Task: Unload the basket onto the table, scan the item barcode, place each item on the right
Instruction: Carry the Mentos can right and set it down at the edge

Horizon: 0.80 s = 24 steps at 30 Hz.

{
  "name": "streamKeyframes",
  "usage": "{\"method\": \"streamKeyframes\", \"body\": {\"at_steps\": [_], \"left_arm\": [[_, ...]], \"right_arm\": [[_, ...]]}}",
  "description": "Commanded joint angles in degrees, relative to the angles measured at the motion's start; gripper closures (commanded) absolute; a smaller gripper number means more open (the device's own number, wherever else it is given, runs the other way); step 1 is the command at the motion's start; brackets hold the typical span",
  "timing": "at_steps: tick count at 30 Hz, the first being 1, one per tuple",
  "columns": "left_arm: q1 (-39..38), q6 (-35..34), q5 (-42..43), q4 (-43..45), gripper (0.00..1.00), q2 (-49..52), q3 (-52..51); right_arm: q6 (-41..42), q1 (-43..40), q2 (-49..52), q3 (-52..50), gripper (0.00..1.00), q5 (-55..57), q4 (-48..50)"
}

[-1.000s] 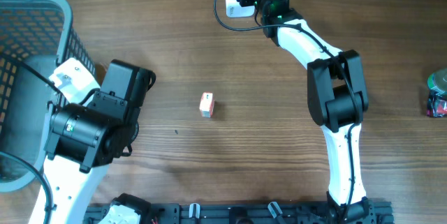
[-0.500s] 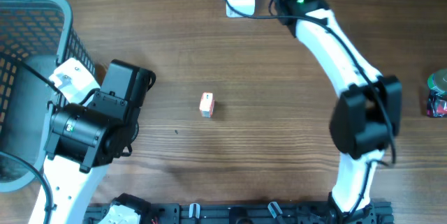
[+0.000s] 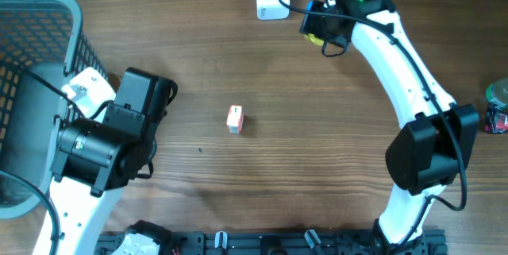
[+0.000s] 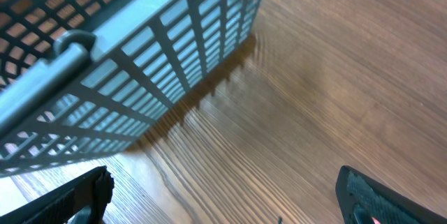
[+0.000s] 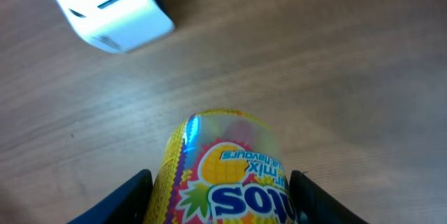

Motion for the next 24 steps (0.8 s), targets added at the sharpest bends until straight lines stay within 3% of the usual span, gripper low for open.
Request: {"method": "streamKeyframes", "body": {"at_steps": [1, 5, 8, 12, 18, 24], "left_arm": [[0.2, -0.7, 2.6, 0.1, 0.00, 0.5, -0.4], [0.1, -0.7, 3.1, 0.2, 0.00, 1.5, -0.4], [0.1, -0.7, 3.7, 0.4, 0.00, 2.7, -0.4], [0.0, -0.7, 8.4, 4.7, 0.00, 4.9, -0.4], [-4.4, -0.2, 17.6, 15.1, 0.00, 12.4, -0.4], [-15.0, -0.3, 17.8, 18.0, 0.00, 23.5, -0.4]], "right_arm": [[2.8, -3.2, -1.4, 0.3, 0.43, -5.3, -2.1], [2.8, -5.6, -1.4, 0.3, 0.42, -5.1, -1.5], [2.8, -8.7, -1.4, 0.3, 0.41, 11.3, -1.1], [1.0, -14.4, 0.0, 0.0, 0.37, 23.9, -0.8], [-0.1, -27.0, 5.9, -1.7, 0.38, 12.7, -6.2], [-0.3, -38.7, 9.5, -1.7, 0.33, 7.3, -11.2]]}}
